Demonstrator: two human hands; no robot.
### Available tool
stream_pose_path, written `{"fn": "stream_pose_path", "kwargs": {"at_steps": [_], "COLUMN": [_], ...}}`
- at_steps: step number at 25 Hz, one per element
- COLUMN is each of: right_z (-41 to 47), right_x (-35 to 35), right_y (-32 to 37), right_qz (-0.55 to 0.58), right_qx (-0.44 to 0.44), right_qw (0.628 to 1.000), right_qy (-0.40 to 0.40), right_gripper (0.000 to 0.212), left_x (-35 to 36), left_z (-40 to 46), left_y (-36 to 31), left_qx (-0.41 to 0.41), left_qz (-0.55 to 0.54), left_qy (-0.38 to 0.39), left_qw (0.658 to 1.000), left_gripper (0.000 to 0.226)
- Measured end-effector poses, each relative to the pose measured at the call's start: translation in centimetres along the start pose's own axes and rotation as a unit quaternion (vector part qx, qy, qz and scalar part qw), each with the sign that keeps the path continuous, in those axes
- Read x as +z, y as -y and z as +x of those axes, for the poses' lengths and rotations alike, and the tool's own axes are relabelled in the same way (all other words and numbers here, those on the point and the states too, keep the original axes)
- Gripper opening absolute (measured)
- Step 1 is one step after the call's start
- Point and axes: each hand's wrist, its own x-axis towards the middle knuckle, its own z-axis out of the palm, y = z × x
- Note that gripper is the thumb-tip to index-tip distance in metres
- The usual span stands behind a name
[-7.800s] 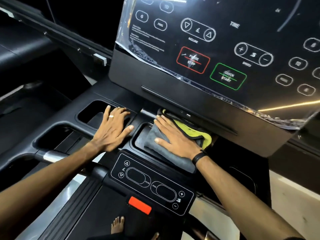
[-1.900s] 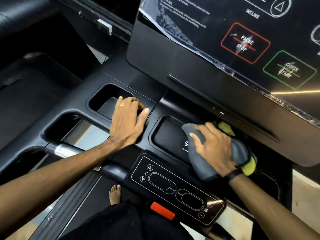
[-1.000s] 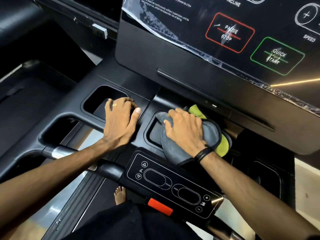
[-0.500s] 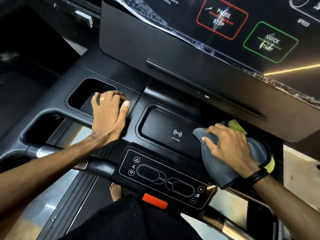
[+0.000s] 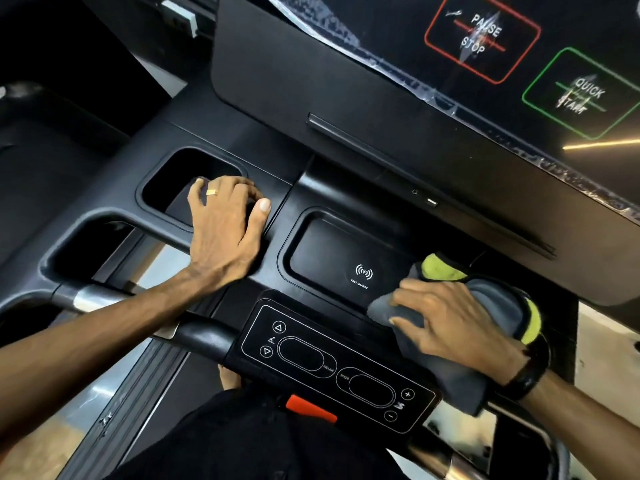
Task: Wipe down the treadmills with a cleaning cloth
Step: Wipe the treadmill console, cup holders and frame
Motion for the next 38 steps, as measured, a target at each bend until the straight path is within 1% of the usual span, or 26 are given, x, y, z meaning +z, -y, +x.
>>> {"fn": "stream_pose_path", "kwargs": {"at_steps": [4,7,10,12,16,20,22,25,29,31,33,38], "right_z": [7.0,11.6,12.5,12.0,8.7,1.3,-0.8,2.0,10.6,12.3,10.9,2.7], "right_x": [0.6,1.3,2.0,2.1,2.0,2.2,2.1,1.5,1.6,1.6,1.8,2.4], "right_y": [3.4,6.2,7.3,7.6,6.3,1.6,0.5,2.0,7.5,8.4,7.5,1.8], "right_qz": [0.016,0.052,0.105,0.135,0.173,0.178,0.171,0.160,0.127,0.127,0.140,0.148], "right_qx": [-0.034,-0.024,-0.001,-0.012,-0.073,-0.046,-0.042,-0.049,-0.092,-0.109,-0.110,-0.083], "right_qw": [0.998,0.995,0.985,0.979,0.974,0.978,0.980,0.982,0.981,0.979,0.977,0.984], "right_qy": [-0.046,-0.083,-0.139,-0.154,-0.125,-0.096,-0.090,-0.082,-0.116,-0.120,-0.120,-0.061], "right_gripper": [0.020,0.020,0.023,0.026,0.022,0.021,0.024,0.026,0.017,0.015,0.015,0.020], "left_x": [0.0,-0.1,-0.1,0.0,-0.2,-0.1,0.0,0.1,-0.1,-0.1,-0.1,-0.2], "left_z": [-0.1,-0.1,-0.1,-0.1,-0.3,-0.1,-0.1,0.0,-0.1,-0.2,-0.2,-0.1], "left_y": [0.1,-0.1,-0.1,0.0,0.2,-0.2,-0.2,-0.4,-0.4,-0.3,-0.2,-0.1], "left_qx": [-0.005,-0.009,-0.011,-0.008,0.000,-0.007,-0.015,-0.017,-0.011,-0.006,-0.003,-0.009], "left_qz": [-0.002,0.004,0.008,0.008,0.022,0.032,0.036,0.043,0.050,0.053,0.052,0.049], "left_qy": [0.001,-0.002,-0.001,0.002,0.005,0.013,0.015,0.015,0.011,0.010,0.017,0.020], "left_qw": [1.000,1.000,1.000,1.000,1.000,0.999,0.999,0.999,0.999,0.999,0.999,0.999], "left_gripper": [0.049,0.049,0.048,0.049,0.052,0.055,0.056,0.055,0.055,0.055,0.057,0.056]}}
